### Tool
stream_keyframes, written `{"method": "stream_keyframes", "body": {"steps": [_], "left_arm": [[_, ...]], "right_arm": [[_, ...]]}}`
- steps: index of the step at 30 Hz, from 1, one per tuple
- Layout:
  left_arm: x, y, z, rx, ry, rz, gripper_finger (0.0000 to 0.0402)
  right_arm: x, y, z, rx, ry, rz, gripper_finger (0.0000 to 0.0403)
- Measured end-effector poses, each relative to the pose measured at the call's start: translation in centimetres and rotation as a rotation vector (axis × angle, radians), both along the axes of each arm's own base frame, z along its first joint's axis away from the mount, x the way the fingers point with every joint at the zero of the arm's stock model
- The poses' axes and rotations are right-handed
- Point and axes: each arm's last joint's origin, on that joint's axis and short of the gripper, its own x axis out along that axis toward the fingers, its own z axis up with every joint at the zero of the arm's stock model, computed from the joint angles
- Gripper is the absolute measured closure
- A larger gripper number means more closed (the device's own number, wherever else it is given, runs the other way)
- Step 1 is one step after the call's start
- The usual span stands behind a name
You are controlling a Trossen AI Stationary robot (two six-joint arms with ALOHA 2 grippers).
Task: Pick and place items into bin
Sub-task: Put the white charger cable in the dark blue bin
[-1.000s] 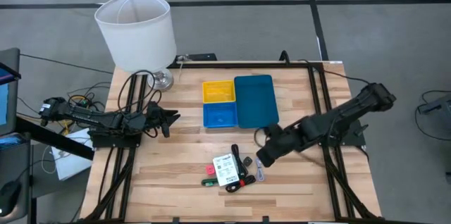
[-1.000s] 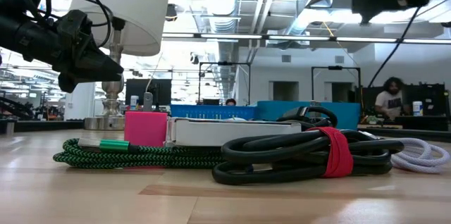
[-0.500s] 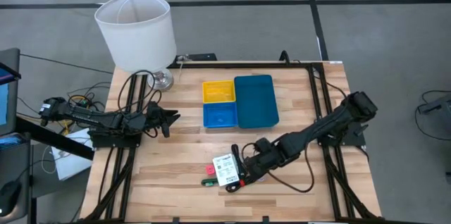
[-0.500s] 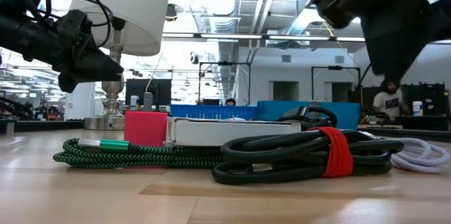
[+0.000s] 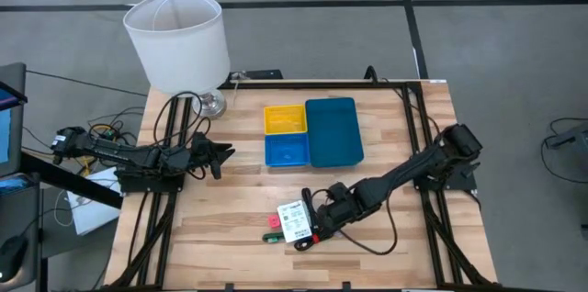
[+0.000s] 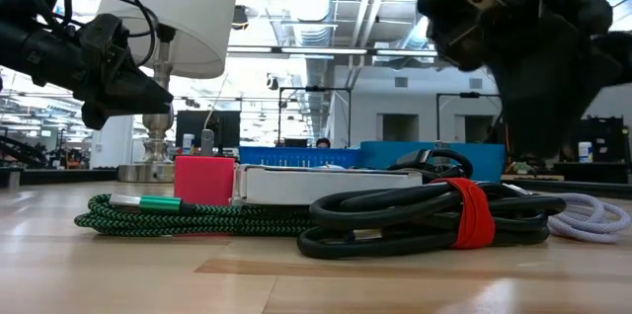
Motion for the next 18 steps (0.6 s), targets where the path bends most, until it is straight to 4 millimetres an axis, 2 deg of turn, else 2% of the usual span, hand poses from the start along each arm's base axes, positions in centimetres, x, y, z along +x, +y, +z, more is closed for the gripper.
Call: {"method": "stream_keyframes", "body": {"steps": [6, 18], "left_arm": [[0.0, 0.0, 0.0, 0.000, 0.000, 0.000, 0.0286], [0.0, 0.0, 0.0, 0.000, 0.001, 0.000, 0.0286]], "right_arm": [[0.5, 0.3, -1.6, 0.018, 0.042, 0.008, 0.0312], [0.5, 0.3, -2.0, -0.012, 0.046, 0.002, 0.0291]]}}
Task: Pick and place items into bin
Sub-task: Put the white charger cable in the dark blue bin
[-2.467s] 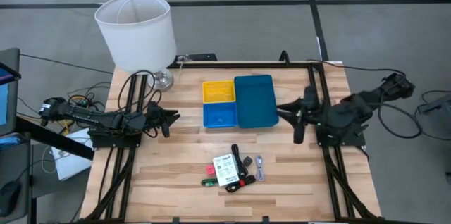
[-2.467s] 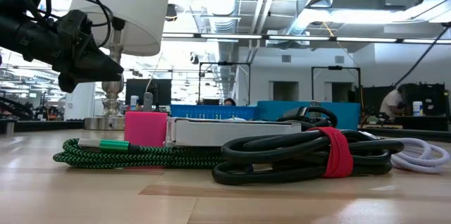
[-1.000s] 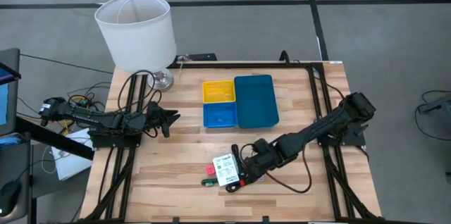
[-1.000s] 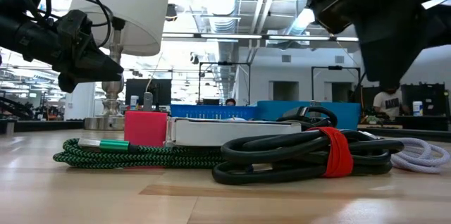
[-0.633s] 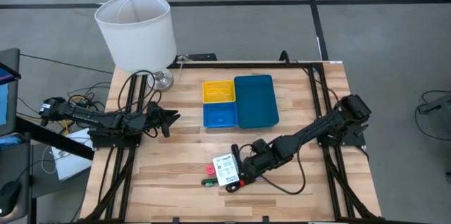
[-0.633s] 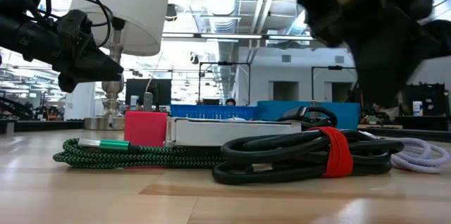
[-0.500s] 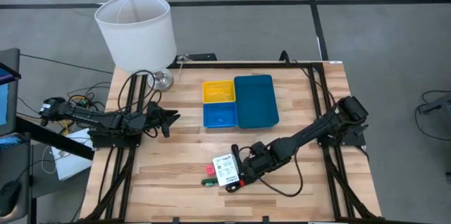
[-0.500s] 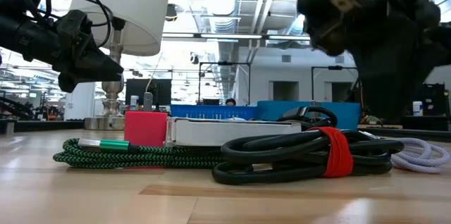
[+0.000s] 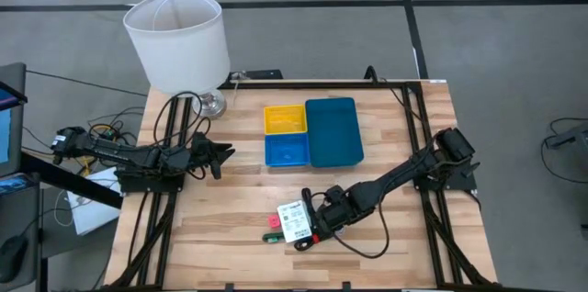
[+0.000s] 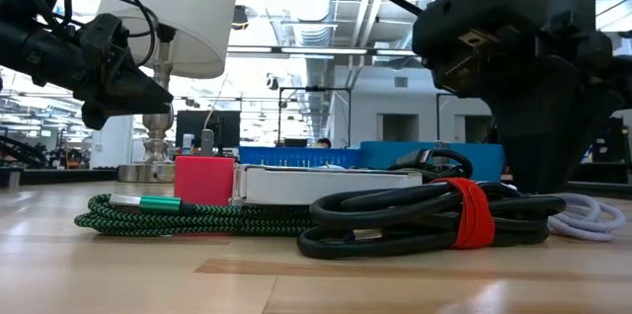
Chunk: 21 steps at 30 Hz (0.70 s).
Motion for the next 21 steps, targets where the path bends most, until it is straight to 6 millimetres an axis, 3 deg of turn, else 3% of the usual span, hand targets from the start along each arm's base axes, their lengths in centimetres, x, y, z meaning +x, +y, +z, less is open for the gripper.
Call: {"method": "stream_keyframes", "body": {"steps": [21], "left_arm": [[-0.01, 0.00, -0.02, 0.000, 0.002, 0.000, 0.0286]], "right_arm": [[-0.37, -0.19, -0.06, -0.020, 0.039, 0.009, 0.0284]]}}
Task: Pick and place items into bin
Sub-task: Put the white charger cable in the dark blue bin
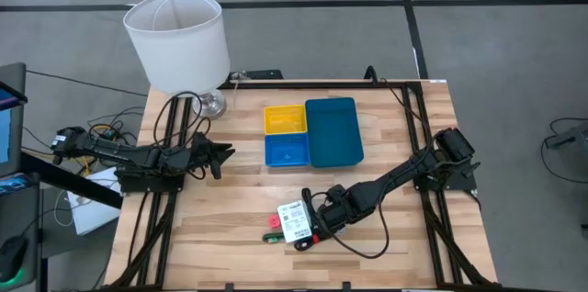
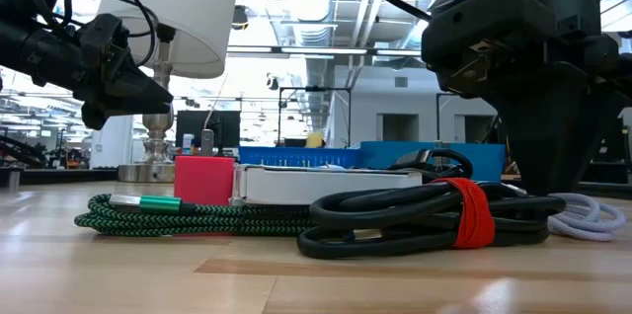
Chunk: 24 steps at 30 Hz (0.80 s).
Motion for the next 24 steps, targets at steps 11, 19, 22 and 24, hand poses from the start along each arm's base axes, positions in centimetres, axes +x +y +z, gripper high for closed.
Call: {"method": "stream_keyframes", "body": {"steps": [11, 19, 22, 24], "left_arm": [[0.0, 0.0, 0.0, 0.000, 0.000, 0.000, 0.0286], [0.0, 0.0, 0.0, -0.001, -0.003, 0.000, 0.0286], [0.0, 0.0, 0.0, -0.001, -0.004, 0.000, 0.0286], [0.0, 0.0, 0.0, -0.001, -0.003, 0.000, 0.0286]], "right_arm": [[0.6, 0.3, -2.1, -0.013, 0.023, 0.001, 0.0284], [0.4, 0.8, -3.2, -0.022, 0.084, -0.017, 0.0291], [0.1, 0.7, -2.8, -0.029, 0.083, -0.018, 0.0312], [0.0, 0.5, -2.3, -0.030, 0.071, -0.021, 0.0334]]}}
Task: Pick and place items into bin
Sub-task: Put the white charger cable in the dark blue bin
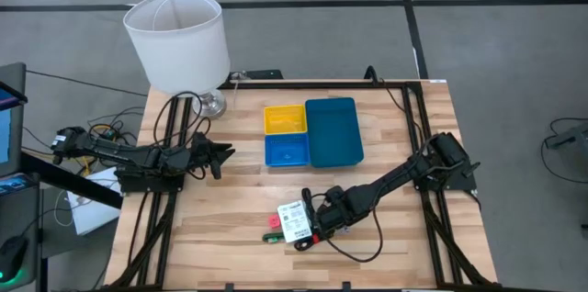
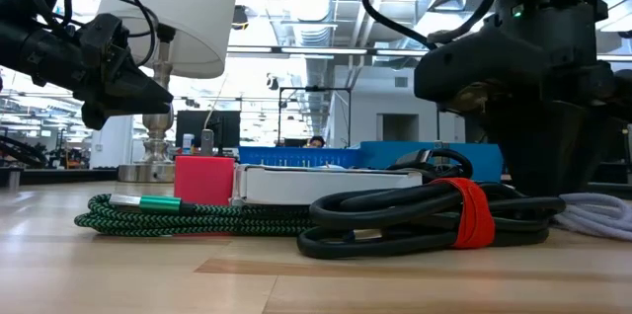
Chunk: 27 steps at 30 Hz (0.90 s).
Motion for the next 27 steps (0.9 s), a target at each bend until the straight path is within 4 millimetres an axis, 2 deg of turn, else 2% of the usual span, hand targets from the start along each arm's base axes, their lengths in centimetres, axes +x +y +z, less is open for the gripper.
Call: {"method": "stream_keyframes", "body": {"steps": [4, 11, 16, 21, 27], "left_arm": [[0.0, 0.0, 0.0, 0.000, -0.001, 0.000, 0.0286], [0.0, 0.0, 0.0, 0.000, -0.002, 0.000, 0.0286], [0.0, 0.0, 0.0, 0.000, -0.002, 0.000, 0.0286], [0.0, 0.0, 0.0, 0.000, -0.002, 0.000, 0.0286], [0.0, 0.0, 0.0, 0.000, -0.002, 0.000, 0.0286]], "right_arm": [[-0.2, -0.1, 0.7, 0.014, -0.006, 0.000, 0.0374], [-0.6, 0.2, 2.8, 0.048, -0.074, -0.005, 0.0374], [-1.0, -0.3, 5.4, 0.028, -0.180, -0.035, 0.0372], [-1.3, -2.4, 8.9, -0.101, -0.357, -0.106, 0.0374], [-1.3, -7.2, 12.4, -0.332, -0.516, -0.140, 0.0371]]}}
